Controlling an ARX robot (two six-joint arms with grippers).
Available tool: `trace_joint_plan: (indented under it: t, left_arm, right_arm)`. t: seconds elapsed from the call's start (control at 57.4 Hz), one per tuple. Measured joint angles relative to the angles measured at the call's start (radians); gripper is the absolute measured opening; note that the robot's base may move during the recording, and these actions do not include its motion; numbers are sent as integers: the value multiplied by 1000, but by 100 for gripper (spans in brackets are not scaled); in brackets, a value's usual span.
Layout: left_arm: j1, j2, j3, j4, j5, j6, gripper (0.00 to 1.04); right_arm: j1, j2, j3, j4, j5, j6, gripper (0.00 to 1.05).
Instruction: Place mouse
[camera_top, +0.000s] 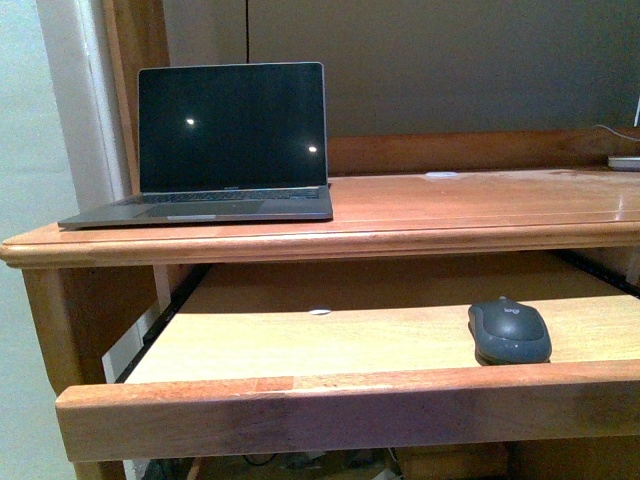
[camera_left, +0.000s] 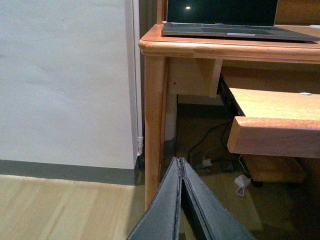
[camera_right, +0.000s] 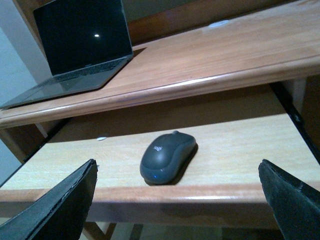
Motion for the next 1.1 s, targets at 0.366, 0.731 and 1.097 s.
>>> trace_joint_plan:
  t: [0.366,0.731,1.097]
  left_arm:
    - [0,0,0,-1,0,0,51]
    - [0,0,0,-1,0,1,96]
    - [0,0,0,-1,0,2,97]
  right_arm:
    - [278,368,247,80,204,-229,97]
    - [400,628,505,-123,396,-408,97]
    - [357,743,664,-446,523,-360,97]
